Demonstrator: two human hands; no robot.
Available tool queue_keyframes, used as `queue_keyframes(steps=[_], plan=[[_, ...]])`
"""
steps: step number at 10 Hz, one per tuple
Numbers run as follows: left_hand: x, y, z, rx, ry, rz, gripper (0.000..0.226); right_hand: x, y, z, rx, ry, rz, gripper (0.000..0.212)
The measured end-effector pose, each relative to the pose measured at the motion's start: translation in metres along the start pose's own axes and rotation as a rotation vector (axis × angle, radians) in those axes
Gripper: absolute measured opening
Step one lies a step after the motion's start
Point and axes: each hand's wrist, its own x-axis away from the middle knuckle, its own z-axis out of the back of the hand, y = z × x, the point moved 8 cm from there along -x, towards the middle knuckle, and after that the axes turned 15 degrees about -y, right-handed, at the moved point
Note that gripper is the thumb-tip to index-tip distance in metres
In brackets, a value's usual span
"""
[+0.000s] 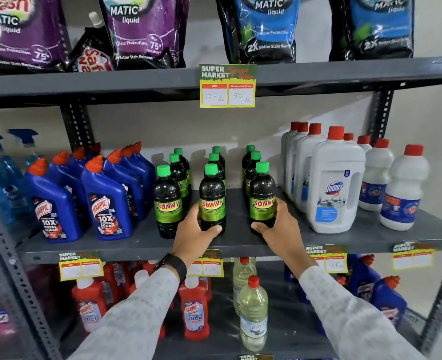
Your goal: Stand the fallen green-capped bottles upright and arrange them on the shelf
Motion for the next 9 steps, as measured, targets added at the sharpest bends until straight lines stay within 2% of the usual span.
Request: queue_keyframes(steps=[5,7,8,9], plan=[[-0.004,-0.004,-0.004,0.012,-0.017,-0.008,0.087,0.004,-0.004,-0.003,0.006,0.015,0.013,0.077],[0.0,-0.002,-0.001,-0.053,0.003,0.007,0.089,0.006,-0.005,-0.001,0.024,0.034,-0.002,0.079],[0.006,0.004,-0.002,-0.107,-0.003,0.017,0.092,0.006,-0.003,-0.004,0.028,0.012,-0.013,0.089],[0.022,0.034,0.009,-0.274,0.129,-0.042,0.095,0.011,-0.015,0.011,0.064,0.019,-0.007,0.114]])
